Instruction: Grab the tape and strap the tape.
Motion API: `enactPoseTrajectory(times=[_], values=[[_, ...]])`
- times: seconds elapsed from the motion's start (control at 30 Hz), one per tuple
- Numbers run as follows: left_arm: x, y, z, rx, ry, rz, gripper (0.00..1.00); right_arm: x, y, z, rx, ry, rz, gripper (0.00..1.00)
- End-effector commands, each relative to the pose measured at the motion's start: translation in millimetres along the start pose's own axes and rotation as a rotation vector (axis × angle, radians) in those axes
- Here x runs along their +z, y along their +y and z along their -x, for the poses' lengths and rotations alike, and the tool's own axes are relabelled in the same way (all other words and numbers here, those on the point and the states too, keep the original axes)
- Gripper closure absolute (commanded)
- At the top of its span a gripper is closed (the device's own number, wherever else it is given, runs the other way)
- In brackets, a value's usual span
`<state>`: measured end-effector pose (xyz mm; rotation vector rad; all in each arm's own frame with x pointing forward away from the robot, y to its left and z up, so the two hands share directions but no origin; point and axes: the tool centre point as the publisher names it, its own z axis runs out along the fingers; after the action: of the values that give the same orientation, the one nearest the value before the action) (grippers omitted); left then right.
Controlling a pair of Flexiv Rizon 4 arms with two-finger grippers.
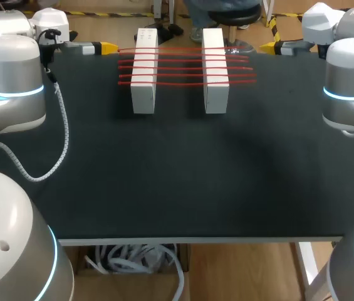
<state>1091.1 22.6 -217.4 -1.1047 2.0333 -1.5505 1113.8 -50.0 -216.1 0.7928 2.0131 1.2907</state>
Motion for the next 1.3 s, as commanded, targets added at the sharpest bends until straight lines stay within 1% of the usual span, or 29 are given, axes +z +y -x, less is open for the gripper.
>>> enactPoseTrajectory(times=[0.03,0.63,0.83,0.9,1.03,1.13,1.3], values=[[0.0,0.0,0.0,0.000,0.000,0.000,0.00,0.0,0.0,0.0,0.000,0.000,0.000,0.00],[0.0,0.1,0.0,0.006,0.005,-0.001,0.00,0.0,0.0,0.0,0.000,0.000,0.000,0.00],[-0.1,2.5,-3.7,0.067,0.067,-0.016,0.00,0.0,0.0,0.0,0.000,0.000,0.000,0.00],[-1.4,4.4,-4.2,0.084,0.100,-0.033,0.00,0.0,0.0,0.0,0.000,0.000,0.000,0.00],[-4.4,7.9,-5.5,0.127,0.154,-0.039,0.00,0.0,0.0,0.0,0.000,0.000,0.000,0.00],[-5.6,12.0,-8.3,0.177,0.225,-0.047,0.00,0.0,0.0,0.0,0.000,0.000,0.000,0.00],[-3.5,18.7,-15.6,0.274,0.328,-0.030,0.00,0.0,0.0,0.0,0.000,0.000,0.000,0.00]])
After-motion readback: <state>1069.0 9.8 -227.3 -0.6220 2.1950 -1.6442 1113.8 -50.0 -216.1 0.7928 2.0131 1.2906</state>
